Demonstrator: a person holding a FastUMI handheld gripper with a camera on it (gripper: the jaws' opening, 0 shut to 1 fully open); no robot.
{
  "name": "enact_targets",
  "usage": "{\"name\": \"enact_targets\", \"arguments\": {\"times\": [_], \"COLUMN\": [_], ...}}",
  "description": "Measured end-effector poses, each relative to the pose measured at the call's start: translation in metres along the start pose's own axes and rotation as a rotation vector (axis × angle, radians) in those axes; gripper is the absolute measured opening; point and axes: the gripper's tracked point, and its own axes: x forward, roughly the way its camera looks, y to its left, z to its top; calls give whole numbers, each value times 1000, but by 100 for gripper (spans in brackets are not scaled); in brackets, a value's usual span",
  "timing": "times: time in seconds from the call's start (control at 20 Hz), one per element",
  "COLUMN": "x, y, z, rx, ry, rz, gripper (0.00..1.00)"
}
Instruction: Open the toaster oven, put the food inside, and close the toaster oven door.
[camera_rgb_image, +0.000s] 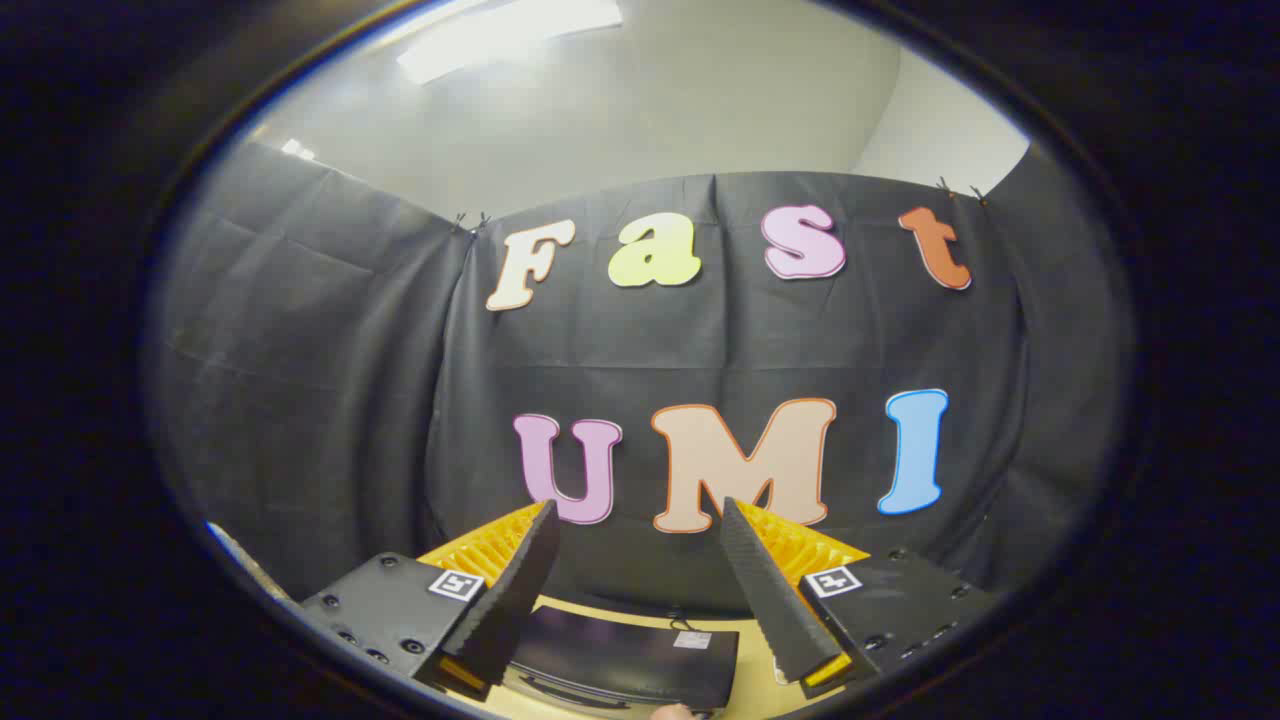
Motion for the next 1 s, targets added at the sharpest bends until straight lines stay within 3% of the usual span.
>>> {"name": "enact_targets", "arguments": {"times": [0.7, 1.0], "x": [26, 40], "y": [30, 44], "z": [-26, -65], "rx": [-28, -42], "ry": [46, 90], "rz": [-11, 7], "gripper": [100, 100]}}
